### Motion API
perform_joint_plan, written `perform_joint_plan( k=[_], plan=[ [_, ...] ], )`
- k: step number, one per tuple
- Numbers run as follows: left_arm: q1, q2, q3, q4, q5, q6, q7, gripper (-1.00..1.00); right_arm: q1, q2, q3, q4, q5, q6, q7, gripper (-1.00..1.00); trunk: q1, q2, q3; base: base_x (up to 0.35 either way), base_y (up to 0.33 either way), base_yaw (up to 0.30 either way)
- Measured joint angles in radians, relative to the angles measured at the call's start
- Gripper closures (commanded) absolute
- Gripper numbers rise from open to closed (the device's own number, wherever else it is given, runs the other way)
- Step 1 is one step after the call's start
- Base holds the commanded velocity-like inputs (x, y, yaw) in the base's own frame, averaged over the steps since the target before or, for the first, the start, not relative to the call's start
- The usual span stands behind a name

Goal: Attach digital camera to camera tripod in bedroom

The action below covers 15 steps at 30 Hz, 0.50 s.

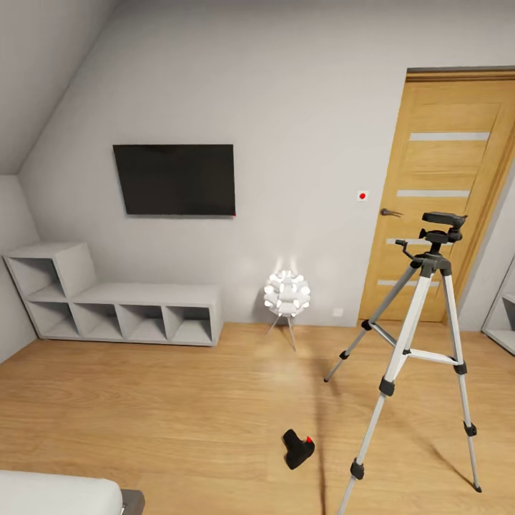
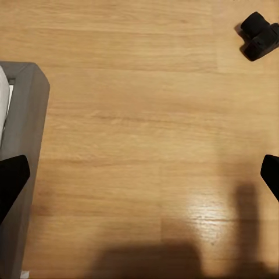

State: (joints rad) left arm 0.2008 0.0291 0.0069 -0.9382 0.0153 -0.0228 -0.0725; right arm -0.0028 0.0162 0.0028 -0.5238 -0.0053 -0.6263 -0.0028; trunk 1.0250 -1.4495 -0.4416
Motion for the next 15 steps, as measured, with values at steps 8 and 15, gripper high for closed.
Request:
perform_joint_plan(
  k=[8, 15],
  plan=[
    [0.0, 0.0, 0.0, 0.0, 0.0, 0.0, 0.0, -1.0, 0.0, 0.0, 0.001, -0.001, -0.001, 0.001, 0.004, -1.0, 0.0, 0.0, 0.003, 0.0, 0.0, -0.097],
    [0.0, 0.0, 0.0, 0.0, 0.0, 0.0, 0.0, -1.0, 0.0, 0.001, 0.001, -0.001, -0.001, 0.001, 0.006, -1.0, 0.0, 0.0, 0.01, 0.0, 0.0, -0.211]
  ],
)
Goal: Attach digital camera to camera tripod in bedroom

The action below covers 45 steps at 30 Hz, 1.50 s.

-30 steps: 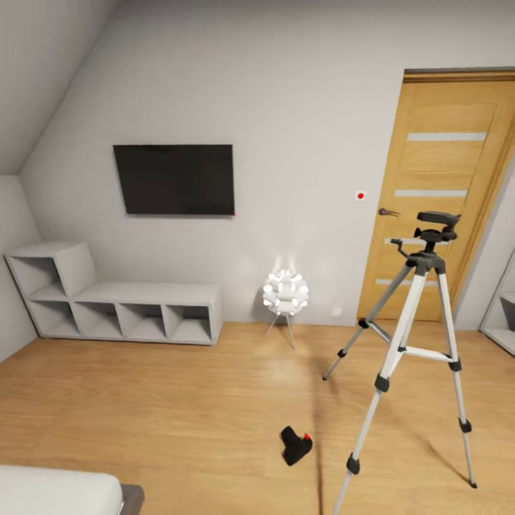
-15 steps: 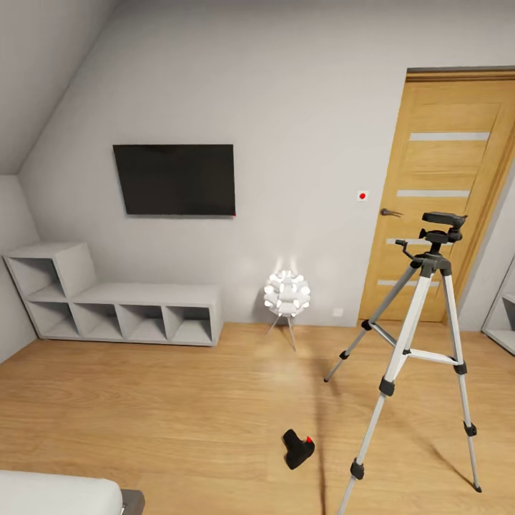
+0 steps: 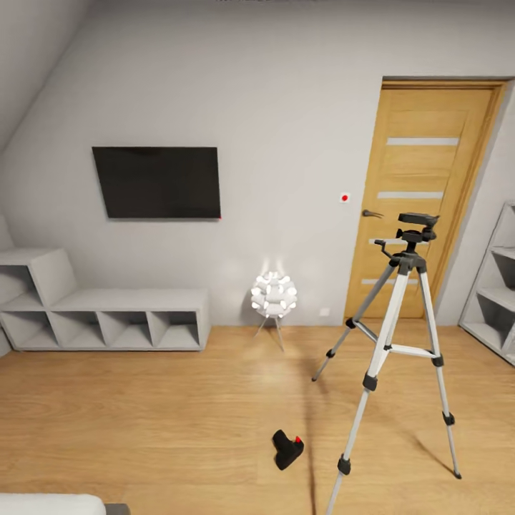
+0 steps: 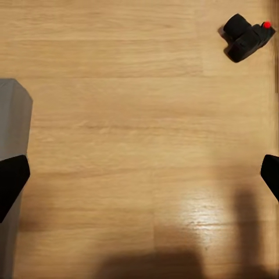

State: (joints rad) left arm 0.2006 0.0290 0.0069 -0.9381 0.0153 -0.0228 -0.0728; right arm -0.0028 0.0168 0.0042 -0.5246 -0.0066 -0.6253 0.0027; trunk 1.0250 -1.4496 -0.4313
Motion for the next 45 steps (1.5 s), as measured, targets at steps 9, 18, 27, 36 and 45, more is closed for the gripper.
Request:
perform_joint_plan(
  k=[9, 18, 27, 36, 45],
  plan=[
    [0.0, 0.0, 0.0, -0.002, 0.0, 0.0, 0.0, -1.0, 0.0, 0.0, 0.0, 0.0, 0.001, 0.0, -0.001, -1.0, 0.0, 0.0, 0.003, 0.0, 0.0, -0.039],
    [0.0, 0.0, -0.001, -0.007, 0.001, 0.001, -0.001, -1.0, 0.0, 0.0, 0.0, 0.0, 0.001, 0.0, -0.001, -1.0, 0.0, 0.0, 0.003, 0.0, 0.0, -0.001],
    [0.0, 0.0, -0.001, -0.006, 0.001, 0.001, -0.001, -1.0, 0.0, 0.0, 0.0, 0.0, 0.001, 0.0, -0.001, -1.0, 0.011, -0.021, -0.006, 0.0, 0.0, 0.0],
    [0.0, -0.002, -0.001, -0.098, 0.001, 0.003, 0.0, -1.0, 0.0, 0.01, 0.002, -0.046, 0.007, -0.003, -0.002, -1.0, 0.015, -0.028, -0.01, 0.0, 0.0, 0.0],
    [-0.007, -0.043, -0.003, -0.32, 0.002, 0.018, 0.005, -1.0, 0.0, 0.074, 0.045, -0.393, 0.016, 0.056, -0.008, -1.0, 0.015, -0.028, -0.01, 0.0, 0.0, 0.0]
  ],
)
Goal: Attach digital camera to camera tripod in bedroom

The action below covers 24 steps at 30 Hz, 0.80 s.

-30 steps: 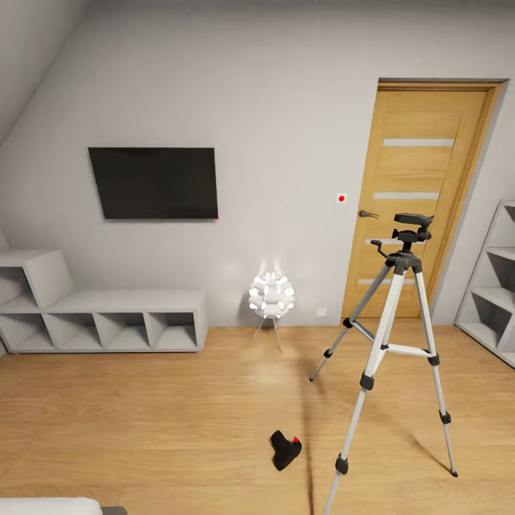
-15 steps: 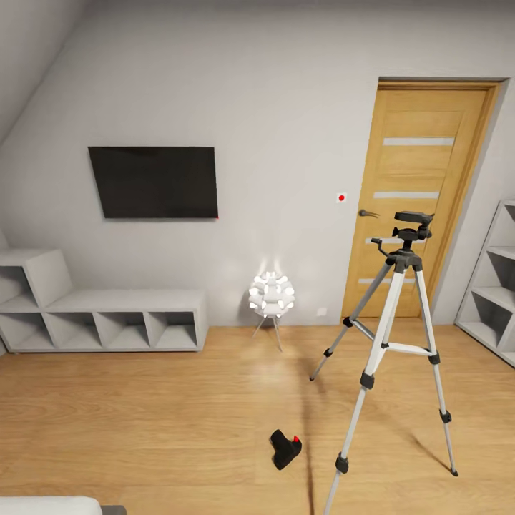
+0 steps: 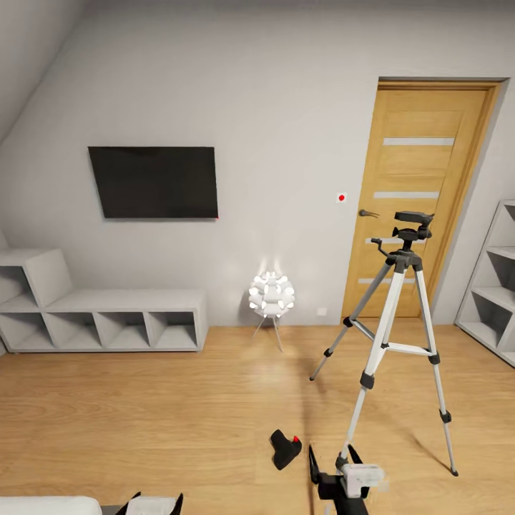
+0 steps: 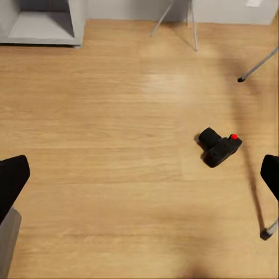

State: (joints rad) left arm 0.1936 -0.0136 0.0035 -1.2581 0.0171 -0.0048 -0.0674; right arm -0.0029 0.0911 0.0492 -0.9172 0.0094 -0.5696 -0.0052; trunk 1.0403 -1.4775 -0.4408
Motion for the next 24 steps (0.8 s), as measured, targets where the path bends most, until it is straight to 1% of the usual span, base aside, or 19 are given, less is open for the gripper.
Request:
perform_joint_plan(
  k=[2, 3, 5, 6, 7, 10, 11, 12, 13, 15, 16, 17, 19, 20, 21, 22, 24],
  plan=[
    [-0.019, -0.006, 0.0, -0.005, 0.0, 0.0, 0.0, -1.0, 0.0, 0.032, 0.013, -0.068, 0.0, 0.058, 0.0, -1.0, 0.0, 0.0, 0.0, 0.0, 0.0, 0.0],
    [-0.024, -0.007, 0.0, -0.006, 0.0, 0.0, 0.001, -1.0, 0.0, 0.039, 0.014, -0.084, -0.001, 0.076, 0.001, -1.0, 0.0, 0.0, 0.0, 0.0, 0.0, 0.0],
    [-0.051, -0.009, 0.0, -0.006, 0.0, 0.003, 0.005, -1.0, 0.0, 0.067, 0.019, -0.139, -0.001, 0.147, 0.002, -1.0, 0.0, 0.0, 0.0, 0.0, 0.0, 0.0],
    [-0.058, -0.009, 0.0, -0.006, 0.0, 0.008, 0.006, -1.0, 0.0, 0.075, 0.02, -0.152, 0.0, 0.165, 0.003, -1.0, 0.0, 0.0, 0.0, 0.0, 0.0, 0.0],
    [-0.069, -0.008, 0.001, -0.007, 0.0, 0.026, 0.01, -1.0, -0.001, 0.083, 0.021, -0.175, 0.004, 0.193, 0.003, -1.0, 0.0, 0.0, 0.0, 0.0, 0.0, 0.0],
    [-0.091, -0.005, 0.003, -0.021, 0.0, 0.141, 0.013, -1.0, -0.01, 0.083, 0.023, -0.229, 0.057, 0.24, 0.002, -1.0, 0.0, 0.0, 0.0, 0.0, 0.0, 0.0],
    [-0.098, -0.004, 0.004, -0.028, 0.0, 0.167, 0.014, -1.0, -0.02, 0.083, 0.024, -0.238, 0.073, 0.248, 0.001, -1.0, 0.0, 0.0, 0.0, 0.0, 0.0, 0.0],
    [-0.102, -0.004, 0.004, -0.032, 0.0, 0.177, 0.014, -1.0, -0.027, 0.083, 0.025, -0.241, 0.08, 0.254, 0.001, -1.0, 0.0, 0.0, 0.0, 0.0, 0.0, 0.0],
    [-0.115, -0.002, 0.006, -0.042, 0.0, 0.196, 0.015, -1.0, -0.055, 0.083, 0.024, -0.246, 0.092, 0.288, 0.001, -1.0, 0.0, 0.0, 0.0, 0.0, 0.0, 0.0],
    [-0.14, 0.005, 0.011, -0.05, 0.0, 0.211, 0.016, -1.0, -0.099, 0.083, 0.025, -0.245, 0.1, 0.366, 0.002, -1.0, 0.0, 0.0, 0.0, 0.0, 0.0, 0.0],
    [-0.149, 0.008, 0.015, -0.051, 0.0, 0.215, 0.017, -1.0, -0.11, 0.083, 0.025, -0.244, 0.101, 0.385, 0.002, -1.0, 0.0, 0.0, 0.0, 0.0, 0.0, 0.0],
    [-0.165, 0.015, 0.032, -0.052, 0.001, 0.226, 0.017, -1.0, -0.128, 0.083, 0.025, -0.242, 0.103, 0.412, 0.002, -1.0, 0.0, 0.0, 0.0, 0.0, 0.0, 0.0],
    [-0.21, 0.029, 0.105, -0.053, 0.002, 0.276, 0.017, -1.0, -0.157, 0.083, 0.024, -0.235, 0.106, 0.447, 0.002, -1.0, 0.0, 0.0, 0.0, 0.0, 0.0, 0.0],
    [-0.222, 0.03, 0.121, -0.052, 0.002, 0.291, 0.016, -1.0, -0.161, 0.083, 0.024, -0.234, 0.106, 0.452, 0.002, -1.0, 0.0, 0.0, 0.0, 0.0, 0.0, 0.0],
    [-0.246, 0.034, 0.151, -0.05, 0.003, 0.319, 0.015, -1.0, -0.167, 0.083, 0.024, -0.232, 0.107, 0.457, 0.002, -1.0, 0.0, 0.0, 0.0, 0.0, 0.0, 0.0],
    [-0.26, 0.035, 0.166, -0.048, 0.003, 0.335, 0.014, -1.0, -0.17, 0.083, 0.024, -0.231, 0.107, 0.459, 0.002, -1.0, 0.0, 0.0, 0.0, 0.0, 0.0, 0.0],
    [-0.313, 0.046, 0.215, -0.04, 0.004, 0.387, 0.009, -1.0, -0.178, 0.083, 0.024, -0.225, 0.107, 0.464, 0.002, -1.0, 0.0, 0.0, 0.0, 0.0, 0.0, 0.0]
  ],
)
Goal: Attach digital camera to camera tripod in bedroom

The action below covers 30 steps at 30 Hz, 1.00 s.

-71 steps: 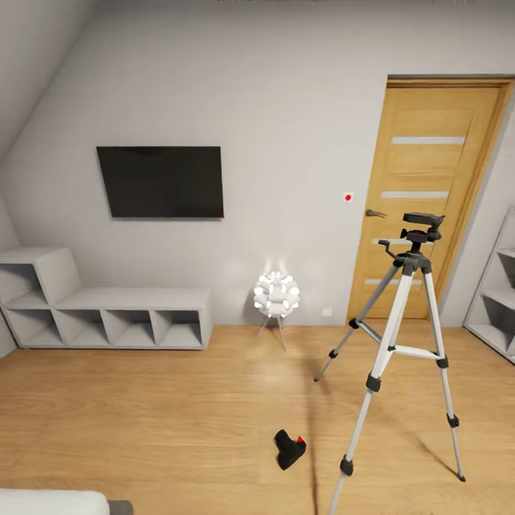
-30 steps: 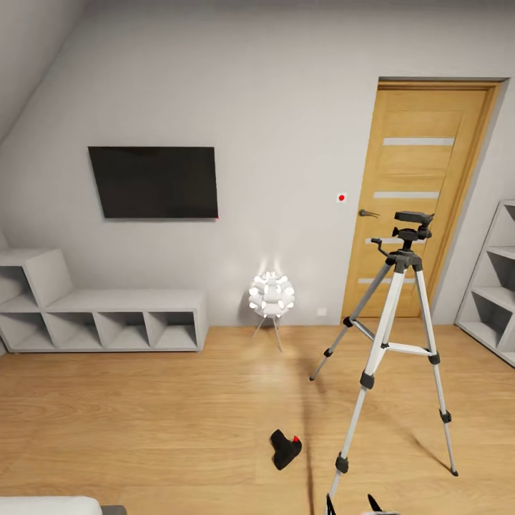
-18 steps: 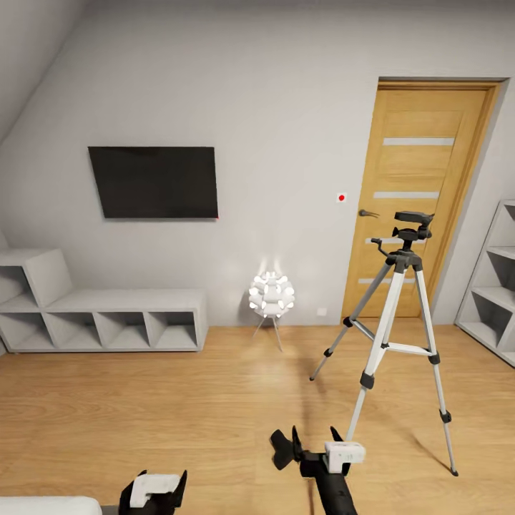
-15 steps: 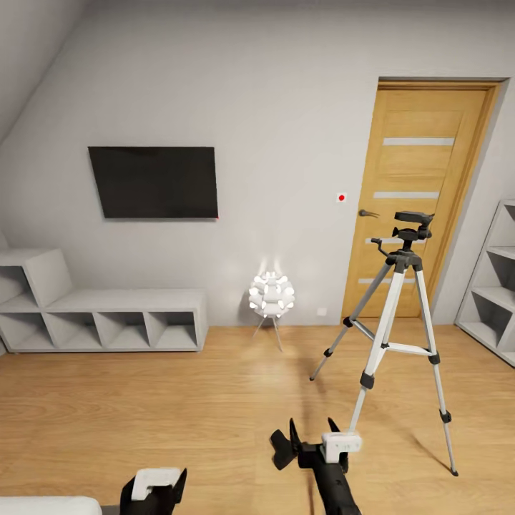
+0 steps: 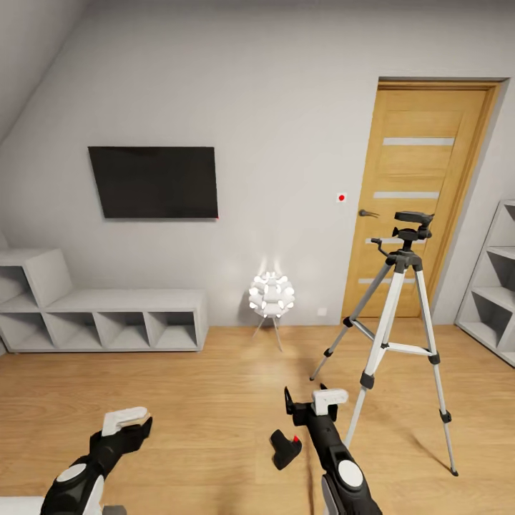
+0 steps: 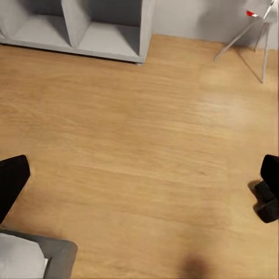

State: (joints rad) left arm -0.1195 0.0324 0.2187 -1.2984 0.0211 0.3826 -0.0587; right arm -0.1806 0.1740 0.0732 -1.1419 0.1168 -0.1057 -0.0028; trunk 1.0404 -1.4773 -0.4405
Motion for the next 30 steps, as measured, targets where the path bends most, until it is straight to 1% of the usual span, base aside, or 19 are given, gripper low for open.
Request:
perform_joint_plan(
  k=[1, 3, 5, 8, 13, 20, 30],
  plan=[
    [-0.013, 0.005, 0.009, 0.002, 0.0, 0.011, -0.001, -1.0, -0.001, 0.0, 0.0, 0.003, 0.0, 0.001, 0.0, -1.0, 0.0, 0.0, 0.0, 0.0, 0.0, 0.0],
    [-0.048, 0.026, 0.03, 0.006, 0.001, 0.036, -0.002, -1.0, -0.004, 0.0, 0.0, 0.017, 0.0, 0.001, 0.0, -1.0, 0.0, 0.0, 0.0, 0.0, 0.0, 0.0],
    [-0.062, 0.035, 0.035, 0.007, 0.002, 0.045, -0.003, -1.0, -0.005, 0.0, -0.001, 0.022, 0.0, 0.002, 0.0, -1.0, 0.0, 0.0, 0.0, 0.0, 0.0, 0.0],
    [-0.071, 0.042, 0.031, 0.019, 0.001, 0.051, -0.005, -1.0, -0.005, 0.0, -0.002, 0.033, 0.001, 0.0, 0.0, -1.0, 0.0, 0.0, 0.0, 0.0, 0.0, 0.0],
    [-0.073, 0.047, 0.03, 0.044, 0.0, 0.053, -0.007, -1.0, -0.005, 0.0, -0.004, 0.044, 0.003, -0.014, 0.0, -1.0, 0.0, 0.0, 0.0, 0.0, 0.0, 0.0],
    [-0.073, 0.046, 0.03, 0.066, -0.002, 0.053, -0.007, -1.0, -0.005, 0.0, -0.005, 0.042, 0.003, -0.033, 0.0, -1.0, 0.0, 0.0, 0.0, 0.028, 0.001, 0.0],
    [-0.073, 0.046, 0.03, 0.084, -0.003, 0.054, -0.007, -1.0, -0.005, 0.0, -0.006, 0.042, 0.004, -0.043, -0.001, -1.0, -0.001, 0.0, 0.0, 0.269, 0.136, 0.0]
  ],
)
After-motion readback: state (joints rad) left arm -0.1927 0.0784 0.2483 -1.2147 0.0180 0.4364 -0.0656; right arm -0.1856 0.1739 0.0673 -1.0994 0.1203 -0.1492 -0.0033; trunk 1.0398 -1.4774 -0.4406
